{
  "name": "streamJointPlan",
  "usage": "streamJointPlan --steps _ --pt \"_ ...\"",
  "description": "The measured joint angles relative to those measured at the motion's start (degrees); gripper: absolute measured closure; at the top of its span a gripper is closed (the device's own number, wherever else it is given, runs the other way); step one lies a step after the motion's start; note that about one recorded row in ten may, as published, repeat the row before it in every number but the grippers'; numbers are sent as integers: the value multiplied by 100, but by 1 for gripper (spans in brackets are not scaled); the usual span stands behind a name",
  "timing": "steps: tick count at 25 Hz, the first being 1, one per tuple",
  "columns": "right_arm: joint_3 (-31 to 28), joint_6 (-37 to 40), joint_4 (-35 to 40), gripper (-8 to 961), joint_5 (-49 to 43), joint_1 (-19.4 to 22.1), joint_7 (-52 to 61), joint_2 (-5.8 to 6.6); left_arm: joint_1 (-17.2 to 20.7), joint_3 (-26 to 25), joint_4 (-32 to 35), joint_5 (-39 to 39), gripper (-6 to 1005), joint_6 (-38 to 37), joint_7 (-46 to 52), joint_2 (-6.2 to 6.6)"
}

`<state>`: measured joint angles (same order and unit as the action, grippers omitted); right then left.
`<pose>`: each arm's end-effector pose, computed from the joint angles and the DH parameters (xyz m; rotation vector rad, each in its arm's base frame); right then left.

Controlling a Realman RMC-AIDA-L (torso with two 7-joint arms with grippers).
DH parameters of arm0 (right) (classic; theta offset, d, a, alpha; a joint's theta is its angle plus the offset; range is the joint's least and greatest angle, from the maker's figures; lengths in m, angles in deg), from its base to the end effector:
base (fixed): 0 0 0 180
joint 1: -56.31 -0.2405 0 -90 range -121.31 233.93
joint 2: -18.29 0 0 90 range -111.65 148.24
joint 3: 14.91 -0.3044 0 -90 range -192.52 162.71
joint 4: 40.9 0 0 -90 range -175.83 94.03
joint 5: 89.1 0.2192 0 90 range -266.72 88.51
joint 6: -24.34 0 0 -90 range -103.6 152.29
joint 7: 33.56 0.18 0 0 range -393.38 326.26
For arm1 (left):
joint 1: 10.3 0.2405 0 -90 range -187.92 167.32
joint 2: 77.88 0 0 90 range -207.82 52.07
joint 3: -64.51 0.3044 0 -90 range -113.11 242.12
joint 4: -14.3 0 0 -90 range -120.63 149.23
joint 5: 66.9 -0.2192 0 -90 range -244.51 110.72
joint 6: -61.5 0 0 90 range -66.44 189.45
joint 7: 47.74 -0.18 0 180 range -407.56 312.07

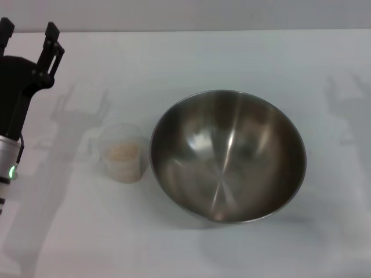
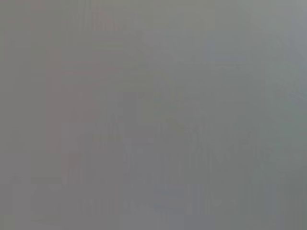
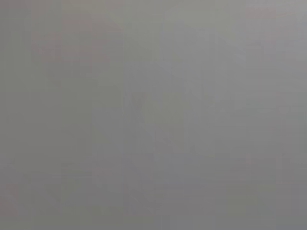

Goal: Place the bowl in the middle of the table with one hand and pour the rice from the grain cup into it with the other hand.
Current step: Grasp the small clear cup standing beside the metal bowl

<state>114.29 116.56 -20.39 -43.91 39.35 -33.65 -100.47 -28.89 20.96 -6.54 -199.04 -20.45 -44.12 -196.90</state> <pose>0.3069 0.3343 -0.0005 -1.3700 0.1600 1.0161 -0.3078 0.3490 -0.0437 -1.5497 -0.3359 -0.9879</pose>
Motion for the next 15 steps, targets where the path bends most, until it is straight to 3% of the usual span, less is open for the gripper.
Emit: streamJointPlan --steps 5,11,15 --pt "-188 97 -1219 429 17 -145 1286 62 171 259 80 -14 265 18 -44 -8" --pt "-498 74 -1632 430 34 -198 1447 137 420 574 161 4 266 179 -66 -6" --pt "-588 -189 -1787 430 50 -347 1460 214 778 875 165 -23 267 168 -194 -5"
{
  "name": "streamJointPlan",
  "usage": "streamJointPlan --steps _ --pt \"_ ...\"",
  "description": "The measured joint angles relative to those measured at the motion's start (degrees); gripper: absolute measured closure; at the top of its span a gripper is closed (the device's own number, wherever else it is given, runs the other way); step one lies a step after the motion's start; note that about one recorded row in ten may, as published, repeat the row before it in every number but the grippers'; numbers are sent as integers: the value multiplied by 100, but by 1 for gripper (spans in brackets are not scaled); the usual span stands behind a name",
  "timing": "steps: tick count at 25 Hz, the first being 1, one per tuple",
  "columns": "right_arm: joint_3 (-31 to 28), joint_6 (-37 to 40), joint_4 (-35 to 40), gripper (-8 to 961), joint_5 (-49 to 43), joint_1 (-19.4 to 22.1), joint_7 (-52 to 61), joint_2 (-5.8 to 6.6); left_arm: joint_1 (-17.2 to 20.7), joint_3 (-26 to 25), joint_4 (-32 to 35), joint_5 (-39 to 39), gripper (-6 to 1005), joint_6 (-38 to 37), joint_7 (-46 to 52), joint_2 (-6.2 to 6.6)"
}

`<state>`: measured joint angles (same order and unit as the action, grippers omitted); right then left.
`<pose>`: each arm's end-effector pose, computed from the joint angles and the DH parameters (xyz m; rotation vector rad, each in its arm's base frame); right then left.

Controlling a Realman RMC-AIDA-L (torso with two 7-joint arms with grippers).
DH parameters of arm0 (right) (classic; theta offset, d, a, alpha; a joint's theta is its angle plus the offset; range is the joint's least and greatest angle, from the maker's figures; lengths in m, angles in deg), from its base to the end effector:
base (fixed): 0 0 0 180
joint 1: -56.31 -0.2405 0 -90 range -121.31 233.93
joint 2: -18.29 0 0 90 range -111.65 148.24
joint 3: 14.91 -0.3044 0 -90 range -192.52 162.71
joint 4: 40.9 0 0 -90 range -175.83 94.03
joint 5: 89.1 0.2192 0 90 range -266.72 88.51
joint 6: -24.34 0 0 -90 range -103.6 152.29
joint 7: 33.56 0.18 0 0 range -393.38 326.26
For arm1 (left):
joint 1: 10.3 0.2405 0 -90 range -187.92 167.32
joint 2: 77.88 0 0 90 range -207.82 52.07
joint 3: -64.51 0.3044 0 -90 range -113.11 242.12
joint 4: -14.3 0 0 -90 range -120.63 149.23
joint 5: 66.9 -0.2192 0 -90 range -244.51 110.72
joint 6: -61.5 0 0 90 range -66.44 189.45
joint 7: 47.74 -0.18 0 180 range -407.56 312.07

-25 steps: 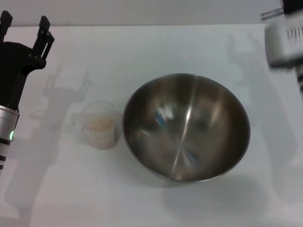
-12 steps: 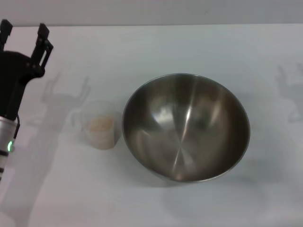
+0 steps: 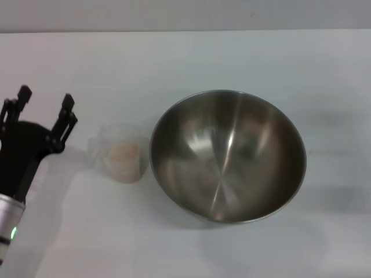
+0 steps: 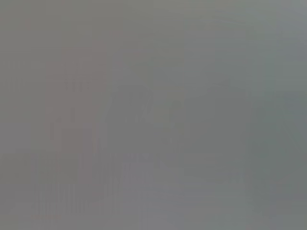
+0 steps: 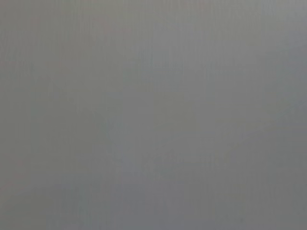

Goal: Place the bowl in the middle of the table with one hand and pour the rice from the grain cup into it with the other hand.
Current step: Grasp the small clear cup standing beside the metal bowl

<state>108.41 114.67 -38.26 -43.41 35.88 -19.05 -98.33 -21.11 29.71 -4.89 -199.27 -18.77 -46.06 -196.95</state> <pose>0.3824 0.3389 0.0387 -1.3781 0.3232 0.8743 -0.3482 0.2893 -0.0774 -1.6881 -0.4143 -0.8260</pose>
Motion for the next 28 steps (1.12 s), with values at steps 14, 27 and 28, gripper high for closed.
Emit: streamJointPlan --steps 14,27,28 --pt "-182 -242 -58 430 18 -298 -34 146 503 821 124 7 270 -170 -20 14" --pt "-187 -245 -35 430 19 -362 -34 158 381 876 147 -9 273 514 2 11" --pt "-187 -245 -35 430 19 -364 -34 158 364 884 146 -8 273 539 2 11"
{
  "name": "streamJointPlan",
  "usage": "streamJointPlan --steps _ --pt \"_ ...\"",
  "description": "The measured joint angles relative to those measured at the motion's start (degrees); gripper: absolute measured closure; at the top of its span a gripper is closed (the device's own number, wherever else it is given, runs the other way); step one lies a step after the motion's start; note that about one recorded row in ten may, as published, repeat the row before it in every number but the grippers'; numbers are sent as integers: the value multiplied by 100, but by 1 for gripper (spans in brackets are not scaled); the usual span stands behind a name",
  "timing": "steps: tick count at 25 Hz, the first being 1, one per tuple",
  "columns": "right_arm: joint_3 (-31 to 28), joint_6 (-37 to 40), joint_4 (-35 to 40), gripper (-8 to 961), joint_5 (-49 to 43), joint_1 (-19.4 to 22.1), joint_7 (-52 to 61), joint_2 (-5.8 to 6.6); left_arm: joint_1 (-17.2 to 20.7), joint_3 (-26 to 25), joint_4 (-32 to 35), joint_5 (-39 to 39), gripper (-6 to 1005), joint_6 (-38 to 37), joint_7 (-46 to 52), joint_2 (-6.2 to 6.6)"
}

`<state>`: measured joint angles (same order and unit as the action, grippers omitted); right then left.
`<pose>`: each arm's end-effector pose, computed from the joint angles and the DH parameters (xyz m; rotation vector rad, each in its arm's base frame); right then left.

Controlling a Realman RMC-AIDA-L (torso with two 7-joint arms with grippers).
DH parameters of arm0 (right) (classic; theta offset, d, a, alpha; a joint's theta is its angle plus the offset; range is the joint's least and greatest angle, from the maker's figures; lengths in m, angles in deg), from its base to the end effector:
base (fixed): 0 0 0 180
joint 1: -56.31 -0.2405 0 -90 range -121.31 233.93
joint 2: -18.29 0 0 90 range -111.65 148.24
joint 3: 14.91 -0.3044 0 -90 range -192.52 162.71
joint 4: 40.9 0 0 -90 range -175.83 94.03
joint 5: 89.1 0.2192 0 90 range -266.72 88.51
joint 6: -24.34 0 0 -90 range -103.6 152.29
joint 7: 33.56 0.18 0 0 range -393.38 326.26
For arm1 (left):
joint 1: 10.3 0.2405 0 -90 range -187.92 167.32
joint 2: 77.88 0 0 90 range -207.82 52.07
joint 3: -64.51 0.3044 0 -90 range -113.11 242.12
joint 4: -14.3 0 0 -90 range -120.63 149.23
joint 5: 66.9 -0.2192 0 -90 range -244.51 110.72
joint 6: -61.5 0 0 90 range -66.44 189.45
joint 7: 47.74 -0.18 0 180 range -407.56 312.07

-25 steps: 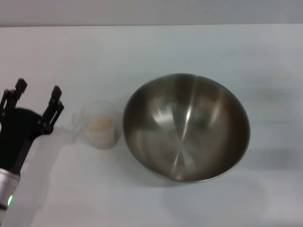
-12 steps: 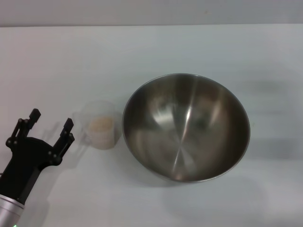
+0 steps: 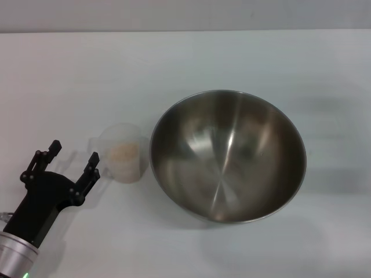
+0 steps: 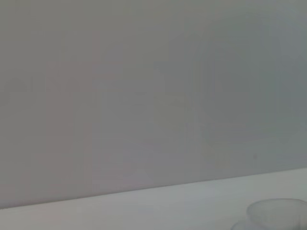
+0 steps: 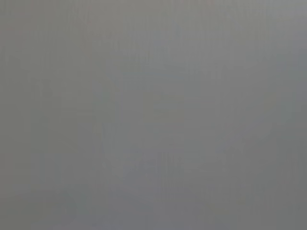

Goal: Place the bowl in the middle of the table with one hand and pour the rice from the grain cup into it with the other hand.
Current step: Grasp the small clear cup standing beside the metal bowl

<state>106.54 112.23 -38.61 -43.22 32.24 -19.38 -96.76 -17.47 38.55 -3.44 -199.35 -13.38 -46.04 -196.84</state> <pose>0.3757 0.3669 0.0546 -1.3695 0.2948 0.8650 -0.3721 0.2481 -0.1149 -1.8695 -0.5084 -0.6880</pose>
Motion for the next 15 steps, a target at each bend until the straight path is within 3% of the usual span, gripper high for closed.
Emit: streamJointPlan --steps 15 --pt "0 52 28 429 0 32 0 -37 -316 -151 153 44 276 355 -16 6"
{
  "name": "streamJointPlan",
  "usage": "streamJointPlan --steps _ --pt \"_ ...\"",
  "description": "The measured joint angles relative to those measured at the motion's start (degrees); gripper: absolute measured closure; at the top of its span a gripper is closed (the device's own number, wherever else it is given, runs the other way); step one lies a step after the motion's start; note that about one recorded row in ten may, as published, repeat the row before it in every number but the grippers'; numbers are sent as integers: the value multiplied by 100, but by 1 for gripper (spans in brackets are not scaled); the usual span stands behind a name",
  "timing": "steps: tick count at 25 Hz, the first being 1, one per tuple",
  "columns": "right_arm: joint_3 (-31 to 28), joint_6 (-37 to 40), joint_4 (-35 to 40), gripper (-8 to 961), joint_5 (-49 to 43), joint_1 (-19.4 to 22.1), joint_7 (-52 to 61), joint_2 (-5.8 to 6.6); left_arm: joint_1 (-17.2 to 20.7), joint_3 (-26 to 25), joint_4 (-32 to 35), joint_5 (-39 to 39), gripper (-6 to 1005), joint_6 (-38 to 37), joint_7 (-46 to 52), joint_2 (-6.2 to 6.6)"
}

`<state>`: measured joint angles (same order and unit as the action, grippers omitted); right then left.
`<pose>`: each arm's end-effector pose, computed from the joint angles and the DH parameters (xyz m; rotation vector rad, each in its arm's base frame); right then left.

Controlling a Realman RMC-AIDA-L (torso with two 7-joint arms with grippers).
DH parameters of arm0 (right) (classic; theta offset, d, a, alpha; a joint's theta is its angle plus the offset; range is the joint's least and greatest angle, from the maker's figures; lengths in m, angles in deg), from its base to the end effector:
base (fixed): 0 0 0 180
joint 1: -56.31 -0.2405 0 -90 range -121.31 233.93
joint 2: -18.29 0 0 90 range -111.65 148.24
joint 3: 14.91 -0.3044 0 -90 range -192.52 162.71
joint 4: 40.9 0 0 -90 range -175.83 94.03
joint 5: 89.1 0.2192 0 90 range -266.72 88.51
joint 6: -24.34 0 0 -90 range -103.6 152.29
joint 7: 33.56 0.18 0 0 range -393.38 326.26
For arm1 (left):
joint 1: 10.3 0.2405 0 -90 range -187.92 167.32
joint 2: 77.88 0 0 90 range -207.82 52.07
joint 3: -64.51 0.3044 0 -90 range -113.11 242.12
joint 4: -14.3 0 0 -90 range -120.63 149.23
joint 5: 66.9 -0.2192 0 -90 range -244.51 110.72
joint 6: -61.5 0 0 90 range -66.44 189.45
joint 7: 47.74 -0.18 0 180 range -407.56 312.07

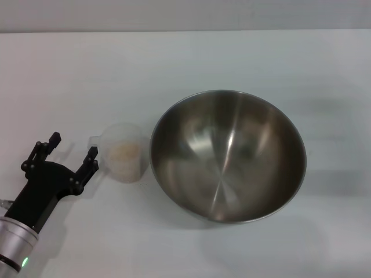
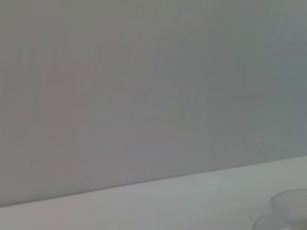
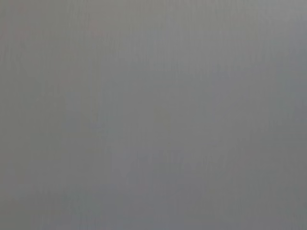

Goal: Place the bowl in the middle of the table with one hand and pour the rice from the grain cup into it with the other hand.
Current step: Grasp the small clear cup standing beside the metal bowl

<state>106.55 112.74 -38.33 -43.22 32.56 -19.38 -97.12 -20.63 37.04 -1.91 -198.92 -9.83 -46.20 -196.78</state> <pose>0.3742 0.3643 0.0520 -1.3655 0.2961 0.8759 -0.3770 0.2706 -0.1137 -1.8842 -0.4979 -0.6310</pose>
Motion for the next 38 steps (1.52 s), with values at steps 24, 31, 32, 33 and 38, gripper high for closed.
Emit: streamJointPlan --steps 24,31,32,33,38 --pt "0 -75 -11 429 0 -125 5 15 -280 -157 -3 4 573 277 29 -10" --pt "0 -131 -12 429 -1 -162 6 26 -322 -171 -6 -1 710 299 12 -10" --pt "0 -131 -12 429 -1 -165 6 27 -322 -178 -6 1 730 305 22 -9" --pt "0 -131 -11 429 0 -166 6 27 -322 -204 -6 3 780 305 43 -6" --pt "-1 -118 -5 429 0 -150 6 19 -361 -313 -23 10 943 264 51 -12"
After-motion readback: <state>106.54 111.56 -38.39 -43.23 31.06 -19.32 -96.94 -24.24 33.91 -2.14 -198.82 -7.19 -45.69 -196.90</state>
